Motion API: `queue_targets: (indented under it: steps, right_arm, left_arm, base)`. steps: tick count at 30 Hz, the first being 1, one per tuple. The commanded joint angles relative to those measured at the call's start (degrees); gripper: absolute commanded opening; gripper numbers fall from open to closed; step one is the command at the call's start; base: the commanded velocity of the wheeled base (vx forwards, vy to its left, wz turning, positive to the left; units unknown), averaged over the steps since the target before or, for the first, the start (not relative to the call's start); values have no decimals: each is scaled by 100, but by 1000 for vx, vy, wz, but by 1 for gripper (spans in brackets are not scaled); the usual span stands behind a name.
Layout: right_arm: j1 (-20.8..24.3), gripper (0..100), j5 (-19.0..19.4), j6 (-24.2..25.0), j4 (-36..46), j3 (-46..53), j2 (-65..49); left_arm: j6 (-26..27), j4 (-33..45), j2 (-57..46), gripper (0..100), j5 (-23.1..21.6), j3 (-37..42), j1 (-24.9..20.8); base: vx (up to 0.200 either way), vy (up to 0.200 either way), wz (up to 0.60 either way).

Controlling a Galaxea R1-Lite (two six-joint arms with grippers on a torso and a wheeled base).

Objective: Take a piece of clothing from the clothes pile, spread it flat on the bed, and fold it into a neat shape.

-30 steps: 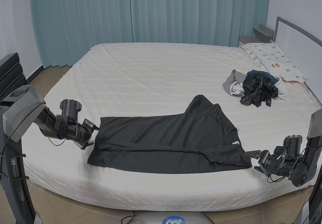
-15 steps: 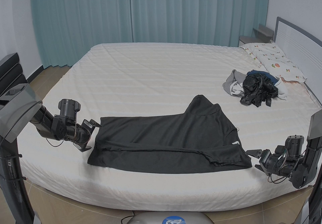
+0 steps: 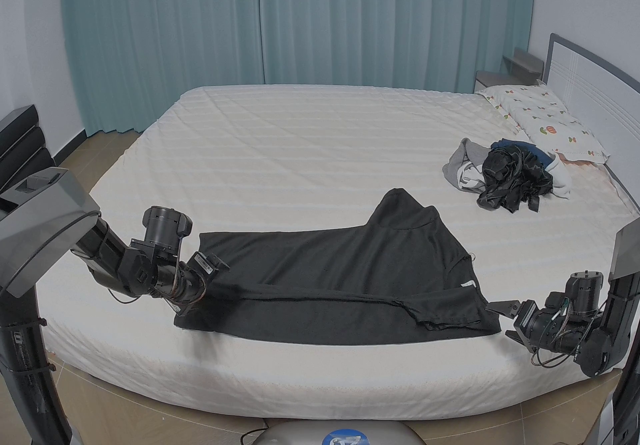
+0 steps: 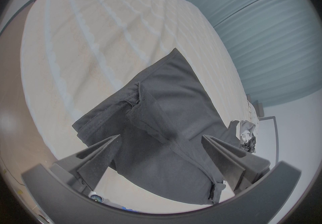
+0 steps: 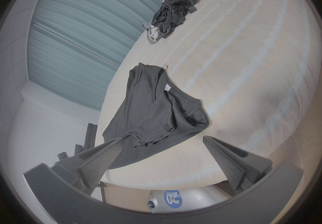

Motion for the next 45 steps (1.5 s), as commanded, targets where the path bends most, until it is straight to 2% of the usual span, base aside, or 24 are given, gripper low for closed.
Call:
queue_targets:
  steps: [1, 4, 12, 16, 23, 30, 36, 40, 43, 45]
  right_arm:
    - [57, 100, 1, 7, -12, 6, 12]
    - [57, 100, 1, 7, -12, 6, 12]
    - [57, 100, -7, 7, -21, -3, 21]
    - [48, 100, -7, 7, -30, -3, 47]
    - [48, 100, -7, -2, -48, -12, 135]
    - [48, 100, -7, -2, -48, -3, 135]
    - [48, 100, -16, -2, -48, -3, 135]
    - [48, 100, -16, -2, -48, 6, 126]
    - [48, 100, -16, 7, -48, 14, 118]
    - [48, 100, -16, 7, -48, 49, 91]
  left_arm:
    - [5, -58, 399, 100, 60, -258, -120]
    - [5, -58, 549, 100, 95, -416, -111]
    - [-171, -58, 1050, 100, 578, -1207, 170]
    - [-619, -181, 1006, 100, 525, -1330, 381]
    - [-1173, -1060, 1050, 100, 499, -1321, 663]
    - [-1138, -1043, 1067, 100, 499, -1268, 706]
    - [-645, -919, 725, 100, 490, -741, 715]
    - [-557, -963, 285, 100, 446, -433, 724]
    - [-470, -937, 92, 100, 235, -258, 777]
    - [-162, -911, -137, 100, -239, 138, 830]
  base:
    - [0, 0, 0]
    - [0, 0, 0]
    - [0, 0, 0]
    - [0, 0, 0]
    - [0, 0, 0]
    - [0, 0, 0]
    - [0, 0, 0]
    - [0, 0, 0]
    - [0, 0, 0]
    - [0, 0, 0]
